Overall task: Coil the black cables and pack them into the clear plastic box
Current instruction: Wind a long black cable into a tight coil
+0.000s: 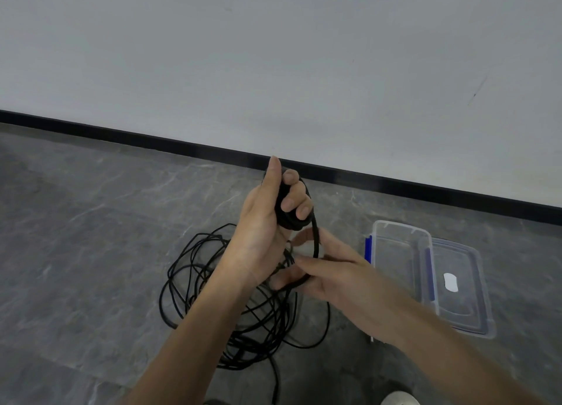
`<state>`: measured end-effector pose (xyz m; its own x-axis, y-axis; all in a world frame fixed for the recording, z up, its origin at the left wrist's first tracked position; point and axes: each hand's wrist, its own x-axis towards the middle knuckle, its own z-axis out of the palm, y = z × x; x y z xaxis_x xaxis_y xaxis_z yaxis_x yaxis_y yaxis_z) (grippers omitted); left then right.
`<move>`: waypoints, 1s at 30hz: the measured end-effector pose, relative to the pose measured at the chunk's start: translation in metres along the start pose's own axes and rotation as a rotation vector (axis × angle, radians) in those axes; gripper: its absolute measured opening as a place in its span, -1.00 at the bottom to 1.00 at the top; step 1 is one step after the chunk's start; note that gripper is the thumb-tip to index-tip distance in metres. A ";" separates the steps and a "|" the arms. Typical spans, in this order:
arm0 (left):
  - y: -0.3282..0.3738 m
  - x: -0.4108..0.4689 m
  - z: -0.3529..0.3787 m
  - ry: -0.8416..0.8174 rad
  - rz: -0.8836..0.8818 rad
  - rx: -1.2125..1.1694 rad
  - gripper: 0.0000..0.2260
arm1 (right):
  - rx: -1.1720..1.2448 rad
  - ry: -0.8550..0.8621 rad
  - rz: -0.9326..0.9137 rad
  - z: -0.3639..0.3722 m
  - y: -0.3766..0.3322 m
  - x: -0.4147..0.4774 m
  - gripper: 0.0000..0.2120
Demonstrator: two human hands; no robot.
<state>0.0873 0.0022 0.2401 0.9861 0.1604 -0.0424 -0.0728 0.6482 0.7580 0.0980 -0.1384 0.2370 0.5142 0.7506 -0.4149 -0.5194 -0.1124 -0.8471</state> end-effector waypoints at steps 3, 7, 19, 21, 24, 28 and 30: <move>0.001 0.001 -0.003 0.066 0.050 0.052 -0.68 | -0.004 0.026 -0.004 0.003 0.001 -0.002 -0.77; 0.003 0.003 -0.004 0.167 0.111 0.097 -0.69 | -0.033 0.096 -0.041 0.003 0.001 -0.001 -0.76; -0.002 0.006 -0.006 0.380 0.203 0.206 -0.68 | -0.597 0.104 -0.214 0.005 0.007 -0.003 -0.78; -0.004 0.006 -0.007 0.404 0.185 0.220 -0.68 | -0.684 0.063 -0.230 0.005 0.009 -0.003 -0.77; -0.006 0.006 -0.010 0.418 0.149 0.278 -0.67 | -0.820 0.040 -0.252 0.003 0.007 -0.003 -0.81; -0.009 0.006 -0.009 0.351 0.123 0.563 -0.63 | -0.962 0.033 -0.299 -0.004 0.006 -0.002 -0.75; -0.011 0.005 -0.009 0.276 0.105 0.719 -0.59 | -1.006 0.005 -0.300 -0.006 0.007 -0.001 -0.73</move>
<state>0.0918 0.0030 0.2255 0.8999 0.4346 -0.0360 0.0437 -0.0078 0.9990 0.0979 -0.1444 0.2293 0.5320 0.8348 -0.1419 0.4351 -0.4133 -0.7999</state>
